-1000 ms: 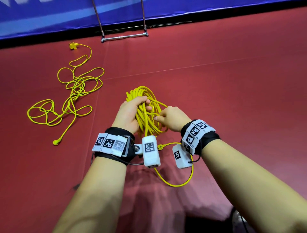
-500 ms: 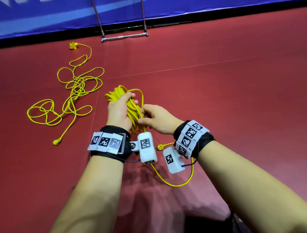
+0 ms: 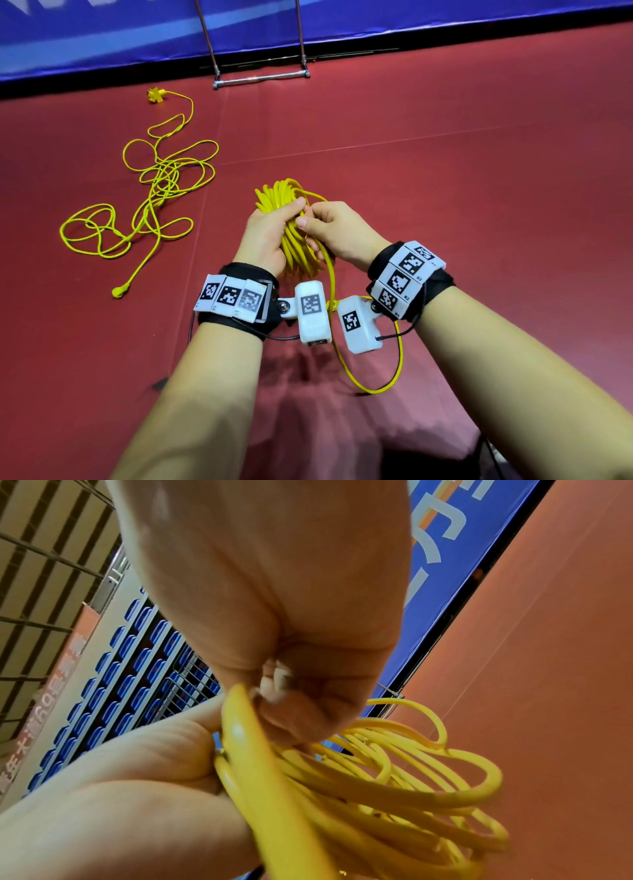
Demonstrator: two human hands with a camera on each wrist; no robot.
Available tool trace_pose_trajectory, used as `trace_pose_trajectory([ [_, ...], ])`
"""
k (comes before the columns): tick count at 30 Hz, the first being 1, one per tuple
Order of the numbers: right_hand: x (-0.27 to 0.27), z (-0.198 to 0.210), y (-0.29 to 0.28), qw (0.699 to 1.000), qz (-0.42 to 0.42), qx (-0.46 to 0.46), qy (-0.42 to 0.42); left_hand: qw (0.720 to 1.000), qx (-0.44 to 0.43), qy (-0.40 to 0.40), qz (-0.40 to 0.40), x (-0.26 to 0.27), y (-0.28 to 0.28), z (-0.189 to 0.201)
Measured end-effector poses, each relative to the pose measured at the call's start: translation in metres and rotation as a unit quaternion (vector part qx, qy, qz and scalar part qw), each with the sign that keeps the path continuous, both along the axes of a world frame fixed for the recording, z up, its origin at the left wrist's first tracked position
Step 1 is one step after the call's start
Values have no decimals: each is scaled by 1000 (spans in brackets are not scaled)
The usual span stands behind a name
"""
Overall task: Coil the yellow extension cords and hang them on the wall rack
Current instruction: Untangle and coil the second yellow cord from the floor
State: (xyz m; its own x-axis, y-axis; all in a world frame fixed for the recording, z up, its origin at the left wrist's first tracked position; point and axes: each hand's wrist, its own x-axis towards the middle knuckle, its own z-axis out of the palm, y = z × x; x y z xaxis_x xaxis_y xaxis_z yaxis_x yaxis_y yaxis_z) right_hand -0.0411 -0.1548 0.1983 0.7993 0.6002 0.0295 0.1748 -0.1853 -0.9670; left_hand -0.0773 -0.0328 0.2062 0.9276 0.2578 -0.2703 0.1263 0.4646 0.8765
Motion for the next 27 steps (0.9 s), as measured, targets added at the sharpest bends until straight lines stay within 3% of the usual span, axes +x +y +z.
trace_pose_trajectory([
  [6,5,-1,-11,992,94,-11,88,994,-55,40,89,4,11,1],
  [10,15,-14,-27,990,95,-25,100,982,-117,17,149,6,30,6],
  [16,35,-43,-41,975,89,-206,9,963,-203,-12,176,2,58,14],
  [19,40,-59,-54,955,68,-290,-6,964,-199,-9,178,-1,67,19],
  [22,44,-75,-70,916,55,-397,-13,962,-195,-14,193,-4,74,25],
  [27,45,-84,-82,887,27,-461,7,971,-122,-18,203,-2,80,28],
])
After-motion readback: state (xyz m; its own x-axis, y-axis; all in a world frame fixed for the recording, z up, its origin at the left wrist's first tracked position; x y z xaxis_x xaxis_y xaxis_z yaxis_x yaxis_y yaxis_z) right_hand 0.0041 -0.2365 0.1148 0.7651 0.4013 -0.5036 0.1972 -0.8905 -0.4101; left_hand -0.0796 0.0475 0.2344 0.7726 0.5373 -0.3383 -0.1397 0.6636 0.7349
